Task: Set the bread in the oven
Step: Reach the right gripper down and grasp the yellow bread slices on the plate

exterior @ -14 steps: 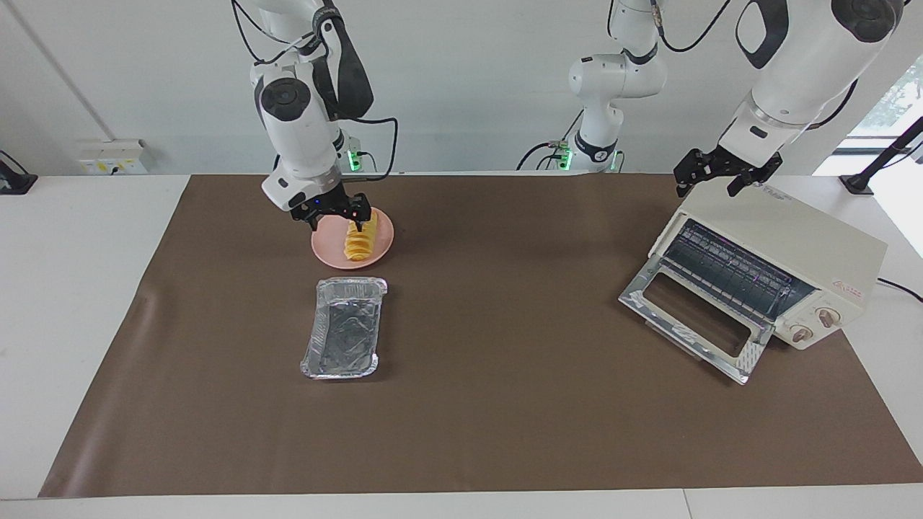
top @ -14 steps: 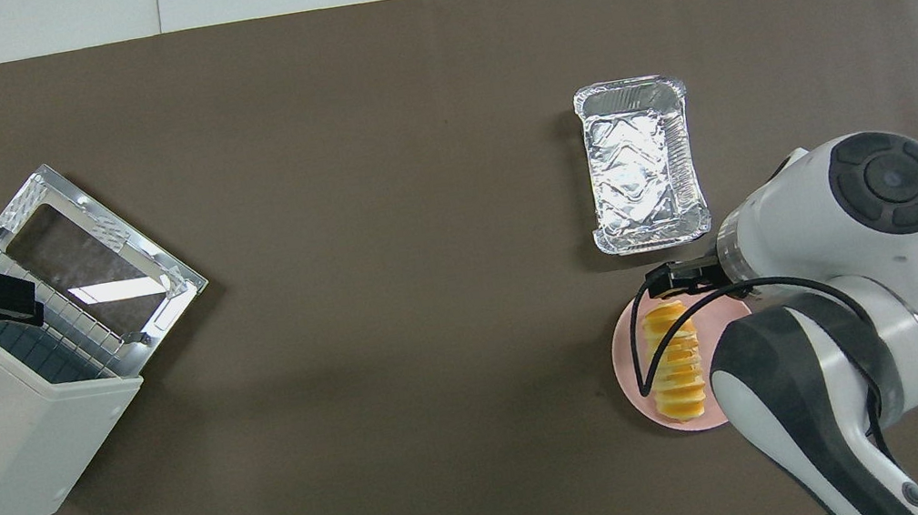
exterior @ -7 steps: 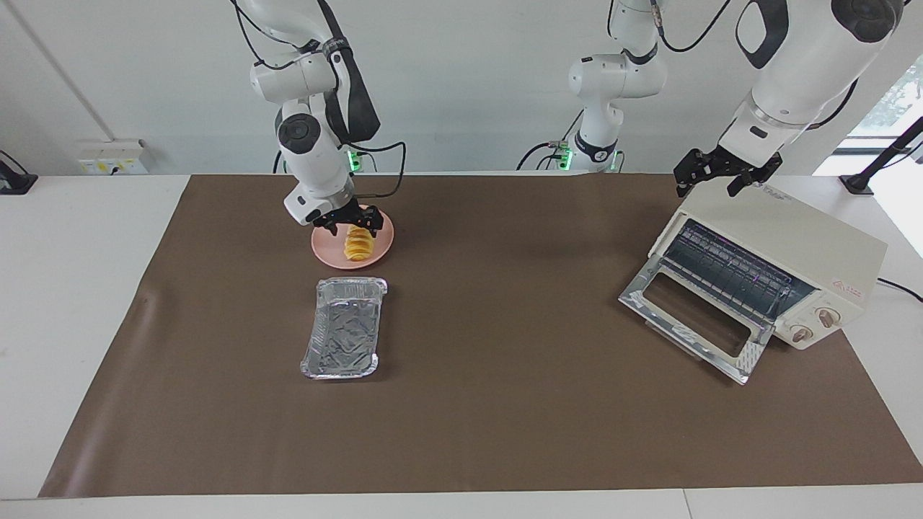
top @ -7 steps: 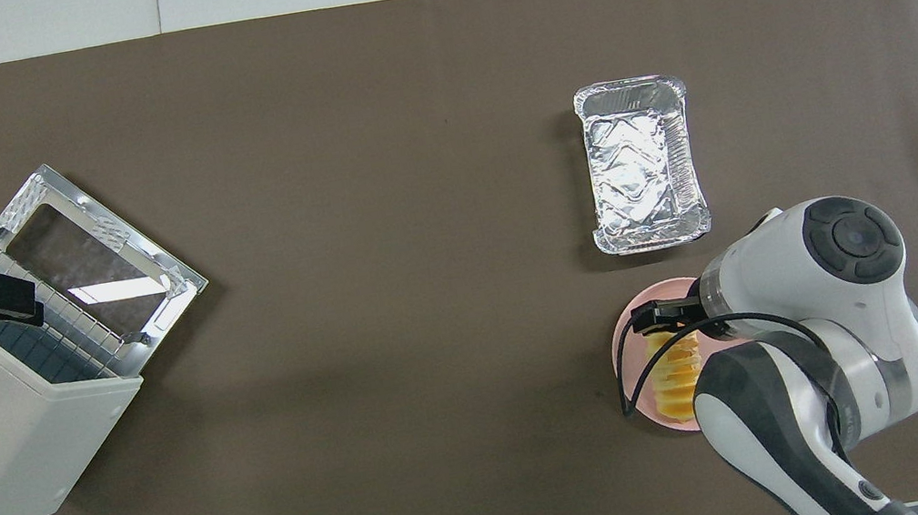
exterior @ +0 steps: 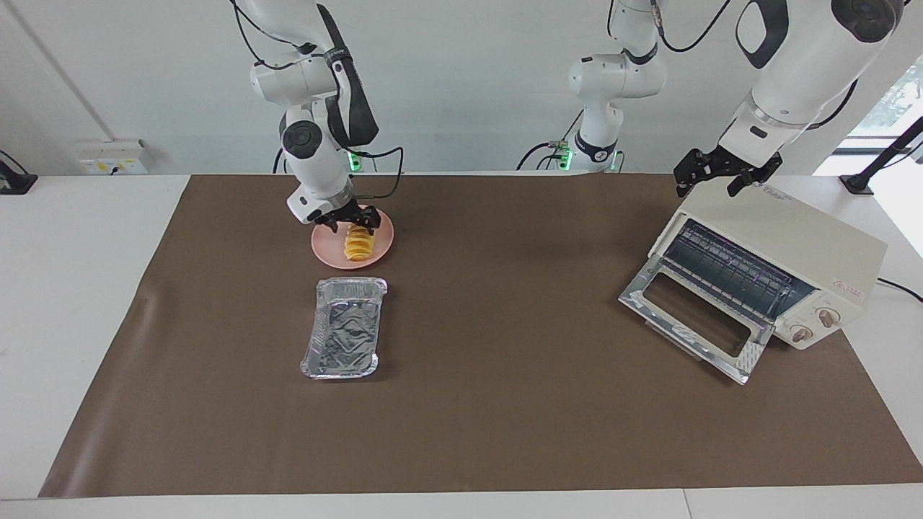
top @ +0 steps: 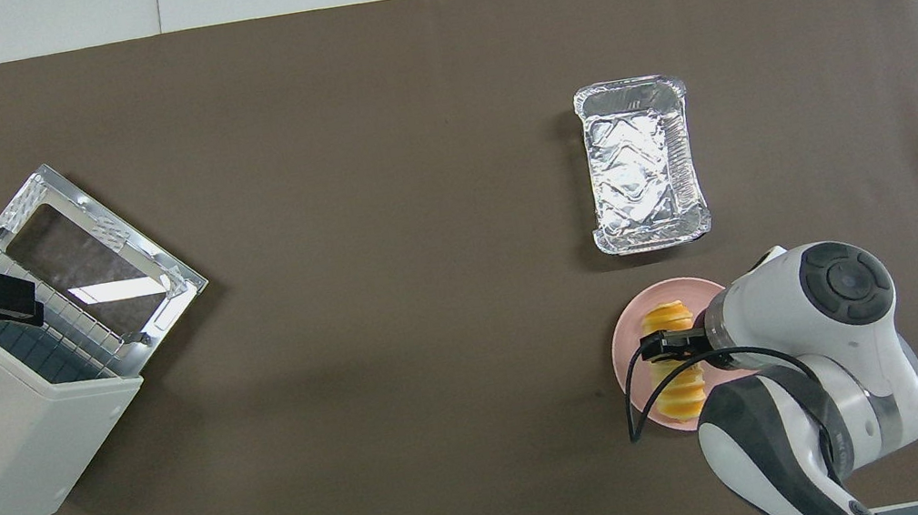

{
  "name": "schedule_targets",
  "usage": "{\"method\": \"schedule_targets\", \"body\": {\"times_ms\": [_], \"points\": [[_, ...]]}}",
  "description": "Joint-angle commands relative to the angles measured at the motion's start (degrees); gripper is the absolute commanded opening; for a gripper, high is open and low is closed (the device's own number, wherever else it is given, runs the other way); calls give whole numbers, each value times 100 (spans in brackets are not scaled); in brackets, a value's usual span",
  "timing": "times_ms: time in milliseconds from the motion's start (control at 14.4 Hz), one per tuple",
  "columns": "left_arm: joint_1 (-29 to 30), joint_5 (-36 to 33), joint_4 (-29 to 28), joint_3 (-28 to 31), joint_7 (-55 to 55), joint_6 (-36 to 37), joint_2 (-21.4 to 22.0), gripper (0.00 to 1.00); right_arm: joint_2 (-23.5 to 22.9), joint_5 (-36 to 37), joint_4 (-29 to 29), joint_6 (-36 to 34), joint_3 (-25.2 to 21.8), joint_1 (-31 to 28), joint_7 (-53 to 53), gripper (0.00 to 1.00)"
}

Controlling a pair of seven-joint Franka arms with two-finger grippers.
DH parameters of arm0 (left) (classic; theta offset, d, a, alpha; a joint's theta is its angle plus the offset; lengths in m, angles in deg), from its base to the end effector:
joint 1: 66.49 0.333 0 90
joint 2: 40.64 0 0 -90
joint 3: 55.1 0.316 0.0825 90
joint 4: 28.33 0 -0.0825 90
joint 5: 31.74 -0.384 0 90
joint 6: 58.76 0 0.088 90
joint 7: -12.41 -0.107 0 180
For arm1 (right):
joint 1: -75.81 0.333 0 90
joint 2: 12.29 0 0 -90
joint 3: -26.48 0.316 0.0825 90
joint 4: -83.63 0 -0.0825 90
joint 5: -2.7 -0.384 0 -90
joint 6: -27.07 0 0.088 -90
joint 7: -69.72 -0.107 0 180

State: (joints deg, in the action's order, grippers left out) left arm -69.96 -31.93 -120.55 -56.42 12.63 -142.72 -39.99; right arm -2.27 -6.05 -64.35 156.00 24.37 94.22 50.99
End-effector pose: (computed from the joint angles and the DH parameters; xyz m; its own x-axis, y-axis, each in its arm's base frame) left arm 0.5362 -0.0446 0.6042 0.9881 -0.0786 -0.1324 -0.0798 -0.9968 -0.0041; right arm 0.3970 0.1209 0.3093 0.9722 -0.1389 -0.1887 -0.1508 -0.9873 -0.0503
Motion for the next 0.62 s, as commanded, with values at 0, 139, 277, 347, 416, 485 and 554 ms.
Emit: {"method": "schedule_targets", "body": {"times_ms": [0, 139, 277, 347, 416, 485, 554], "points": [[57, -60, -67, -35, -65, -67, 102, 100, 272, -206, -267, 132, -8, 162, -51, 74], [57, -60, -76, -35, -65, -67, 94, 100, 272, -206, -267, 124, -8, 171, -60, 40], [57, -60, -67, -35, -65, -58, 102, 100, 264, -215, -250, 124, -8, 171, -60, 1], [57, -60, -67, -35, -65, -67, 94, 100, 255, -258, -232, 124, -8, 171, -69, 0], [57, -60, -67, -35, -65, -67, 102, 100, 246, -346, -197, 115, -8, 171, -69, 0], [57, -60, -67, -35, -65, -67, 94, 100, 246, -399, -144, 63, -8, 171, -69, 0], [57, -60, -67, -35, -65, -67, 102, 100, 255, -400, -48, -34, -8, 171, -69, 0]]}}
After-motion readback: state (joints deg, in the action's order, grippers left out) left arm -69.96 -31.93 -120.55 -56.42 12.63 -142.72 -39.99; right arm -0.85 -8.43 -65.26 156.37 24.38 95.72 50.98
